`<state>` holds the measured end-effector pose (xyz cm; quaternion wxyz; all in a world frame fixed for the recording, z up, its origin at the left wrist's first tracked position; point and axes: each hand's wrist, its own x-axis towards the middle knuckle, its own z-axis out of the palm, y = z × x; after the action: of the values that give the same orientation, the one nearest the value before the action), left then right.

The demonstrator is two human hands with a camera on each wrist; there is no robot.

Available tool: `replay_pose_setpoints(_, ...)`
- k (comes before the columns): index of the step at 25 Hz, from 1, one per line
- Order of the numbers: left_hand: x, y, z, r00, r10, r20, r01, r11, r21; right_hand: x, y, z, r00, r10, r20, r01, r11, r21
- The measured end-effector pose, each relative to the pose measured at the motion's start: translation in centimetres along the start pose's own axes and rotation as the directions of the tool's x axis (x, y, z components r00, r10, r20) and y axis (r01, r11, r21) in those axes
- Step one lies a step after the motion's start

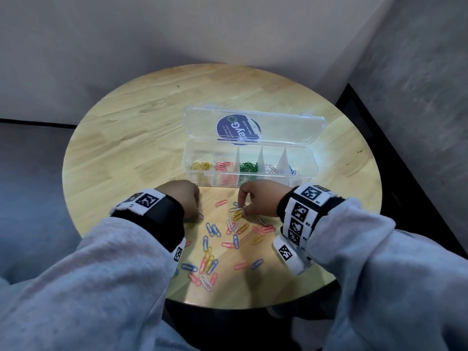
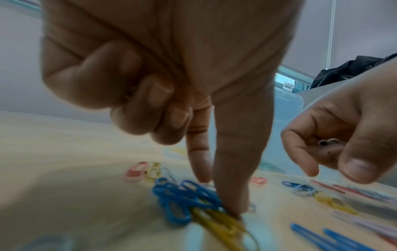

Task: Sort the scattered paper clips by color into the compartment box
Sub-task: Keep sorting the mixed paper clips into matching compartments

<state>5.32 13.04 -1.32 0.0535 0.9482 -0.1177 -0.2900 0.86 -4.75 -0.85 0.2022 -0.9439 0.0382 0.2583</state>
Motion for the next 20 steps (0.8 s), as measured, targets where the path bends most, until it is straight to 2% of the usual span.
replay_pose_setpoints(4, -0.1, -1.0, -1.3, 0.995, -0.045, -0.09, 0.041, 0.998, -0.045, 0.5, 0.2, 0.6, 0.999, 0.024, -0.023, -0.023, 0.999, 0.025)
replay_pose_setpoints(8, -0.2, -0.8, -0.6, 0.998, -0.057, -0.024, 0.058, 0.998, 0.019, 0.5, 0.3, 0.8, 0.999, 0.02, -0.034, -0.019, 0.999, 0.029)
replay_pose_setpoints(13, 0.2, -0.5, -0.3, 1.0, -0.009, -0.019, 0.008, 1.0, -0.026, 0.4, 0.6, 0.8, 0.999, 0.01, -0.037, -0.009, 0.999, 0.045)
replay_pose_setpoints(16, 0.3, -1.6, -1.1, 0.993, -0.074, -0.096, 0.072, 0.997, -0.028, 0.5, 0.7, 0.5, 0.999, -0.019, -0.049, 0.02, 0.999, 0.029)
replay_pose_setpoints(20, 0.9, -1.4, -0.2, 0.992, -0.112, -0.058, 0.112, 0.994, 0.005, 0.2, 0.1, 0.7, 0.998, -0.059, -0.023, 0.059, 0.998, -0.016)
